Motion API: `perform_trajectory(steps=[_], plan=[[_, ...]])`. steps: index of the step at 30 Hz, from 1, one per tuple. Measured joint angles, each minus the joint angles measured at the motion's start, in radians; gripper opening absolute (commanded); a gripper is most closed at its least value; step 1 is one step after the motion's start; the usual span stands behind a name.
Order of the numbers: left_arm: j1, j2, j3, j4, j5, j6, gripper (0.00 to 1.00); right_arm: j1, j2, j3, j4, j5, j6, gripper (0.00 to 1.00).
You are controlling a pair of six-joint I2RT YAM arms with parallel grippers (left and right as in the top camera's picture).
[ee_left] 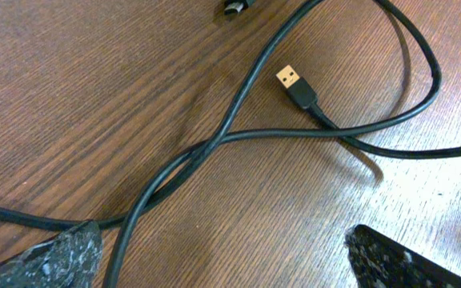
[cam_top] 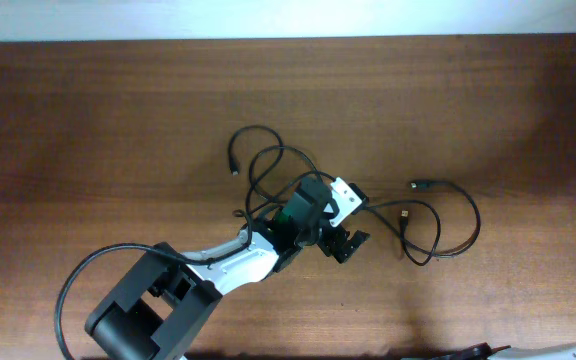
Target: Untangle cables
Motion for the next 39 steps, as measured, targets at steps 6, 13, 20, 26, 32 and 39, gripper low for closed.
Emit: perform_trajectory(steps=[6, 13, 20, 26, 32, 39], plan=[[0.000, 0.000, 0.000, 0.000, 0.000, 0.000, 0.99, 0.000, 0.000, 0.000, -0.096, 0.020, -0.031, 0.99], [0.000, 0.000, 0.000, 0.000, 0.000, 0.000, 0.99, 0.000, 0.000, 0.005, -0.326, 0.054, -0.052, 0.99], [0.000, 0.000, 0.000, 0.000, 0.000, 0.000, 0.99, 0.002, 0.000, 0.007, -0.805, 0.322, -0.256, 0.99], [0.000, 0.000, 0.000, 0.000, 0.000, 0.000, 0.99, 0.028, 0.000, 0.008, -0.865, 0.618, -0.423, 0.99], [0.000, 0.000, 0.000, 0.000, 0.000, 0.000, 0.99, 0.077, 0.000, 0.087, -0.856, 0.828, -0.644, 0.99], [0.000, 0.000, 0.000, 0.000, 0.000, 0.000, 0.99, 0.109, 0.000, 0.113, -0.914, 0.857, -0.789, 0.99]])
